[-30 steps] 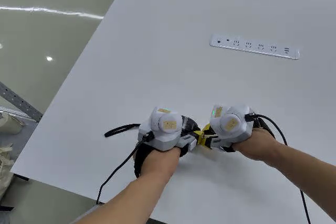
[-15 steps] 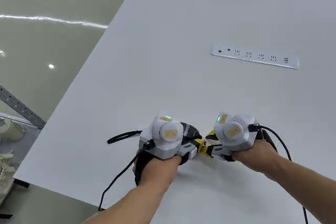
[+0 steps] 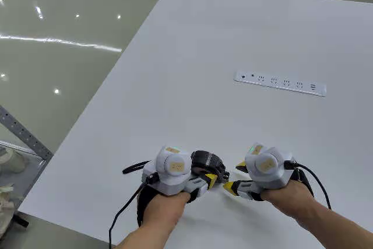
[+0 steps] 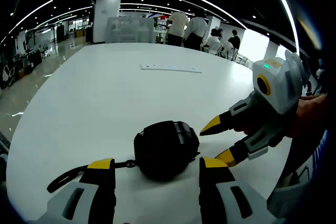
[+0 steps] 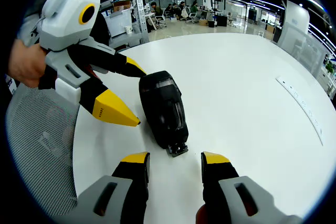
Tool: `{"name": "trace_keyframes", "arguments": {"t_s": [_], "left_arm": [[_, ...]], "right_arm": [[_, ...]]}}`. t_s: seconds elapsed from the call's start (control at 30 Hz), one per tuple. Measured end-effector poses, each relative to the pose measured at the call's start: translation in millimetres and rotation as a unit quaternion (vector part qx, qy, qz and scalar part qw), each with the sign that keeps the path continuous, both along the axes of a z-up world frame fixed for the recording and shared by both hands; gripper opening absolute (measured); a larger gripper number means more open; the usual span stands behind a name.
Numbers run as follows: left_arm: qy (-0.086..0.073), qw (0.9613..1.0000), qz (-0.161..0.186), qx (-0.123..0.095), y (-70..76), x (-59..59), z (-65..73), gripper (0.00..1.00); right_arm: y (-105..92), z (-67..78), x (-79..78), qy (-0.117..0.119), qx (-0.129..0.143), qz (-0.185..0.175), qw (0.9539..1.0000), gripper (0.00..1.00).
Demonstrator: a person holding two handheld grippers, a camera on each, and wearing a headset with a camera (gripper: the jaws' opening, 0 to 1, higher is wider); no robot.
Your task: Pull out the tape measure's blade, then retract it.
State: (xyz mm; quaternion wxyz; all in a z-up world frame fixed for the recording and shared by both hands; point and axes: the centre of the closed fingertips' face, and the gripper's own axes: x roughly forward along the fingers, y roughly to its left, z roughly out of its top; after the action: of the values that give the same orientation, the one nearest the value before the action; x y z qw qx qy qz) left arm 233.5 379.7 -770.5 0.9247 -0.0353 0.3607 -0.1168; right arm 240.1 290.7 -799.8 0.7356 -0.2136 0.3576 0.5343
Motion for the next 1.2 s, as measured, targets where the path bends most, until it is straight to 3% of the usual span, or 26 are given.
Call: {"name": "trace_keyframes", "arguments": {"t_s": [0.13,0.43,0.83,1.2], "left_arm": [[-0.002,0.9998,-0.019,0.006,0.9,-8.5,2.7,0.64],[0.014,0.9985,-0.053,0.003,1.5,-36.3,1.7,0.77],[0.013,0.996,-0.087,-0.014,2.9,-67.3,19.4,0.93],[0.006,0.994,-0.109,0.008,26.0,-102.1,34.3,1.0]], "right_arm": [[-8.9,8.0,-8.9,0.003,0.001,-0.024,0.9997,0.41],[-26.7,27.8,-32.1,0.008,0.017,-0.072,0.9973,0.46],[-42.3,56.6,-63.2,0.006,0.042,-0.111,0.993,0.56],[-66.9,79.6,-87.8,0.011,0.059,-0.161,0.9851,0.72]]}}
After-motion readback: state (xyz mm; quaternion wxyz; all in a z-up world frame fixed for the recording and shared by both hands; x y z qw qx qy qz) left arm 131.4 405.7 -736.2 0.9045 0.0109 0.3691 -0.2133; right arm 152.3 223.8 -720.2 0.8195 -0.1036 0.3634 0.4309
